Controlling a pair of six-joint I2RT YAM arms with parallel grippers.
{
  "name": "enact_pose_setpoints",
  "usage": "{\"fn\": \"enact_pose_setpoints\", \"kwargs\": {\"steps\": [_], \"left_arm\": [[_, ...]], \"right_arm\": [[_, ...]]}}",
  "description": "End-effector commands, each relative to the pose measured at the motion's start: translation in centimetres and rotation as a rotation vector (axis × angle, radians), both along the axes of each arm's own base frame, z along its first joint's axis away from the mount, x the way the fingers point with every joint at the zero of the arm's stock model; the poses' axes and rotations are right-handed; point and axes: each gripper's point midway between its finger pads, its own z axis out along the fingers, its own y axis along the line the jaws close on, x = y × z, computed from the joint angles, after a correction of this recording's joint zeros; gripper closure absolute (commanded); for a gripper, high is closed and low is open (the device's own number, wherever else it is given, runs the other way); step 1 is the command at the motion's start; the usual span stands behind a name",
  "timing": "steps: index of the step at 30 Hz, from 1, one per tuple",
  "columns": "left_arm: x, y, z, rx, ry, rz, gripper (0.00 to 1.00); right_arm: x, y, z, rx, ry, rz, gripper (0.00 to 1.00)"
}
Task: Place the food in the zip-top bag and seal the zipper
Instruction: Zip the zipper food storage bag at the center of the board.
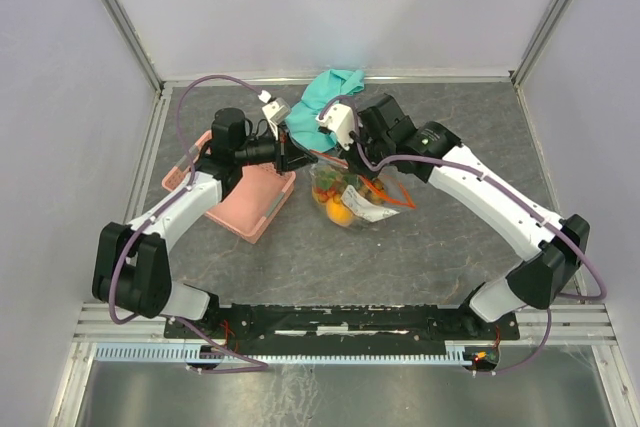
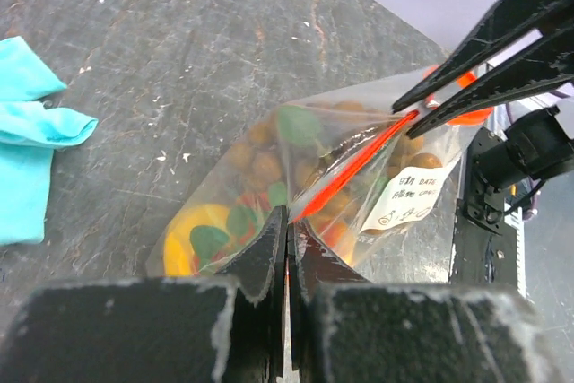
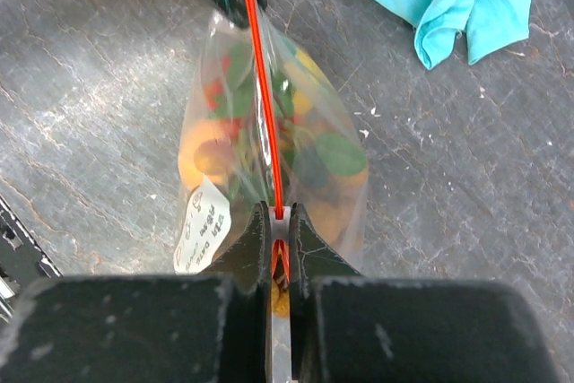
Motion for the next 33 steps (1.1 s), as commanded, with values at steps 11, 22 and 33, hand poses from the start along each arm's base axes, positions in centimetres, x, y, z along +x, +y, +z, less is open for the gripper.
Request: {"fn": "enact_pose_setpoints", "kwargs": {"steps": [11, 22, 33], "left_arm": [[4.9, 4.8, -0.7, 0.066, 0.022, 0.320, 0.97], [8.1, 6.1, 0.2, 0.094, -0.007, 0.399, 0.97], [9.6, 5.0, 1.6, 0.068, -0.016, 0.342, 0.97]], "right_arm": [[-1.5, -6.1, 1.3, -0.068, -0.050, -0.116, 0.98], [-2.6, -10.2, 0.3, -0.112, -0.037, -0.244, 0.98], [-3.4, -11.5, -0.6, -0.083, -0.020, -0.316, 0.98]]}}
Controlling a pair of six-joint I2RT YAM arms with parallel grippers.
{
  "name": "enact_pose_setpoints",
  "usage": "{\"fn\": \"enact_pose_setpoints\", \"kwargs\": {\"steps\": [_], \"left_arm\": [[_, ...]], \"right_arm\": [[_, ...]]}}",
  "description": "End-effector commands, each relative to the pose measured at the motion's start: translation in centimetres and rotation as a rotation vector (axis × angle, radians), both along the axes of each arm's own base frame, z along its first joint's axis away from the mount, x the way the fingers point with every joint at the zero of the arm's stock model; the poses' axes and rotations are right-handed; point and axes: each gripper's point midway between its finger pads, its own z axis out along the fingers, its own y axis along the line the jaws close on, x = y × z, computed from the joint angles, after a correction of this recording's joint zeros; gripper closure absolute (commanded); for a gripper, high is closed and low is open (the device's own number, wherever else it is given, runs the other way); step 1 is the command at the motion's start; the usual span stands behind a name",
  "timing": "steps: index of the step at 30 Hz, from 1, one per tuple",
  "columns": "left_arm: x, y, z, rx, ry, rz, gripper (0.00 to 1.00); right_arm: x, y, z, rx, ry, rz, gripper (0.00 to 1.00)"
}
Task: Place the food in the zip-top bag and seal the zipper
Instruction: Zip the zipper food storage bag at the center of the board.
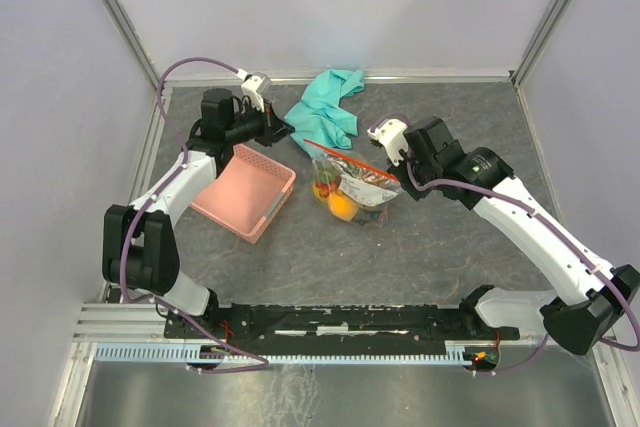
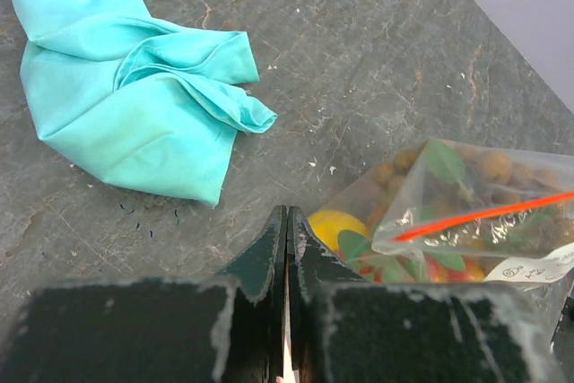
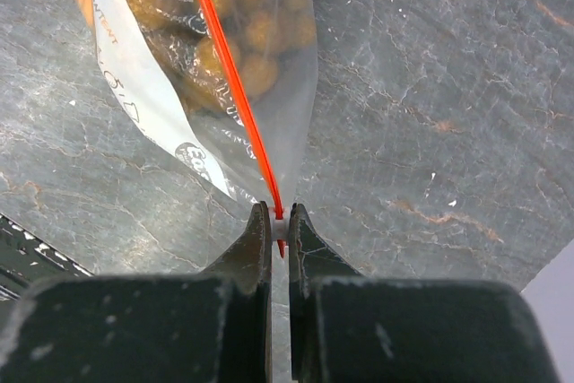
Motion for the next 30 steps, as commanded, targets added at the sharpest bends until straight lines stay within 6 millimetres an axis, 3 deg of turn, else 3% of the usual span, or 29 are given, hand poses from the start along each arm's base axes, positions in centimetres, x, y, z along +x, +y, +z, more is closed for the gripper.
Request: {"fn": "enact_pose_setpoints", "kwargs": {"steps": [1, 4, 7, 10, 16, 21, 26, 29, 30], "left_arm": [[0.8, -0.6, 2.6, -0.029, -0.068, -0.032, 0.97], [0.7, -0.5, 3.1, -0.045, -0.057, -0.017, 0.92], [0.2, -0.1, 4.0, -0.048, -0.059, 0.010, 0.71], [-0.3, 0.8, 5.0, -0.045, -0.052, 0.079, 0.59], [-1.4, 4.9, 6.7, -0.031, -0.017, 0.358, 0.43], [-3.6, 8.9, 9.4, -0.076, -0.062, 0.591, 0.28], [-6.1, 12.3, 10.1, -0.090, -0.081, 0.770, 0.17], [-7.6, 14.7, 10.2, -0.073, -0.093, 0.886, 0.10], [-8.1, 15.5, 10.2, -0.066, -0.099, 0.923, 0.02]], "right_arm": [[0.3, -0.1, 0.9, 0.048, -0.042, -0.050, 0.98], [0.9, 0.4, 1.4, 0.074, -0.061, -0.059, 0.96], [1.4, 0.9, 2.1, 0.100, -0.079, -0.061, 0.82], [1.7, 1.4, 2.9, 0.136, -0.104, -0.059, 0.65], [2.4, 2.1, 4.6, 0.224, -0.167, -0.085, 0.26], [3.3, 2.4, 5.3, 0.291, -0.208, -0.131, 0.02], [5.0, 1.3, 5.1, 0.307, -0.245, -0.255, 0.01], [6.7, -1.4, 4.5, 0.303, -0.296, -0.419, 0.01], [7.3, -2.8, 4.1, 0.302, -0.312, -0.492, 0.01]]}}
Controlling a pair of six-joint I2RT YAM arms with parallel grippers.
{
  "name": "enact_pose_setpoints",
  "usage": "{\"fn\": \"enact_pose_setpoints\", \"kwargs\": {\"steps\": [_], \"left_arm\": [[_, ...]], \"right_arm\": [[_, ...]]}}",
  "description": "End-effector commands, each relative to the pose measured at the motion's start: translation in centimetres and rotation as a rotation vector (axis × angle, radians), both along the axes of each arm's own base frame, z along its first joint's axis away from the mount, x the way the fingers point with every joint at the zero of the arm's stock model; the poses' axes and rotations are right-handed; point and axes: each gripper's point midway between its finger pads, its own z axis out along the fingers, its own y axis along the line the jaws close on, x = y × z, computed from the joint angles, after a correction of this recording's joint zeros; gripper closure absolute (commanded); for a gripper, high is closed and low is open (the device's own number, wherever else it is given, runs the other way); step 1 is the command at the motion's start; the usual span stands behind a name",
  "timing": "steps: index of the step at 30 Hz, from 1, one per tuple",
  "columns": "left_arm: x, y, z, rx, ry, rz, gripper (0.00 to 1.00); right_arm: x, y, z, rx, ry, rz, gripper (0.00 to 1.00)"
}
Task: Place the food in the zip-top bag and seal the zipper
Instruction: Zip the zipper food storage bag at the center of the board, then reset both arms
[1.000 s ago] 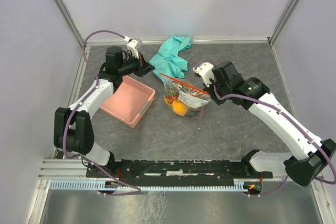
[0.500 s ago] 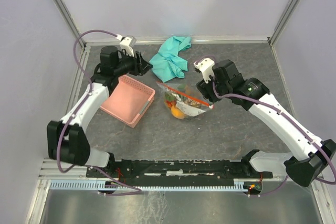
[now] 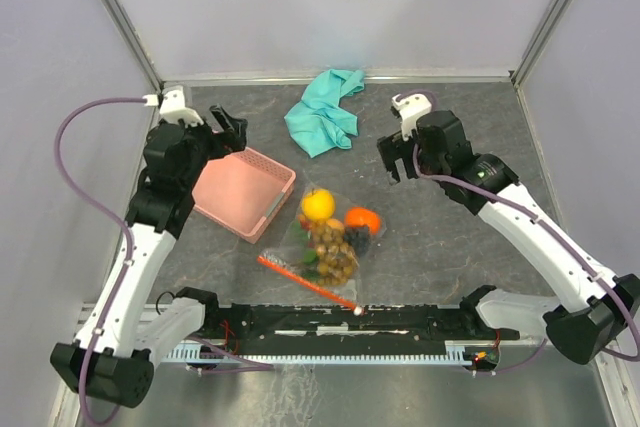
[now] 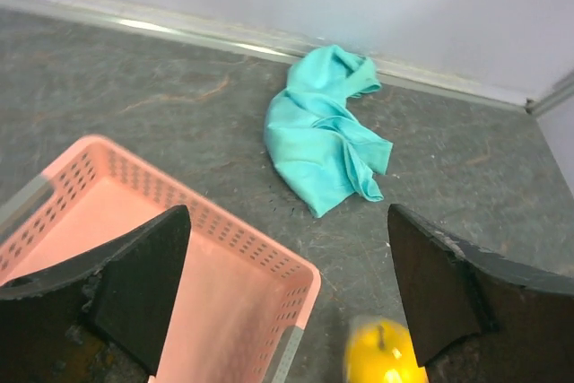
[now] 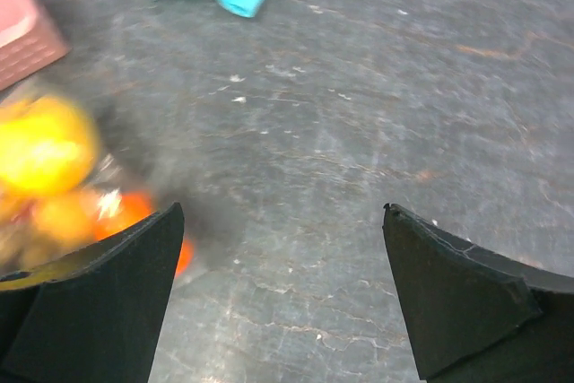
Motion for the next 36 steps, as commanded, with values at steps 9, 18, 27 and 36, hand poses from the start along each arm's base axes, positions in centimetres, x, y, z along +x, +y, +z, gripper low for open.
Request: {"fn": "enact_pose_setpoints", "kwargs": {"steps": [9, 18, 27, 36], "left_arm": [[-6.9, 10.7, 0.0, 0.021, -0.044, 0.542, 0.01], [-11.2, 13.4, 6.7, 0.002, -0.310, 0.629, 0.00], [-11.4, 13.2, 11.0, -0.031, -0.422, 0.613, 0.00], [-10.6, 12.7, 10.7, -0.038, -0.415, 0.595, 0.00]], "right_arm": [[3.0, -17.6, 0.8, 0.122, -0.132, -0.860, 0.01], [-0.5, -21.5, 8.0, 0.127, -0.396, -0.962, 0.01], [-1.5, -21.2, 11.4, 0.211, -0.509, -0.907, 0.01], [-0.8, -20.6, 10.9, 0.241, -0.503, -0.888, 0.01]]}}
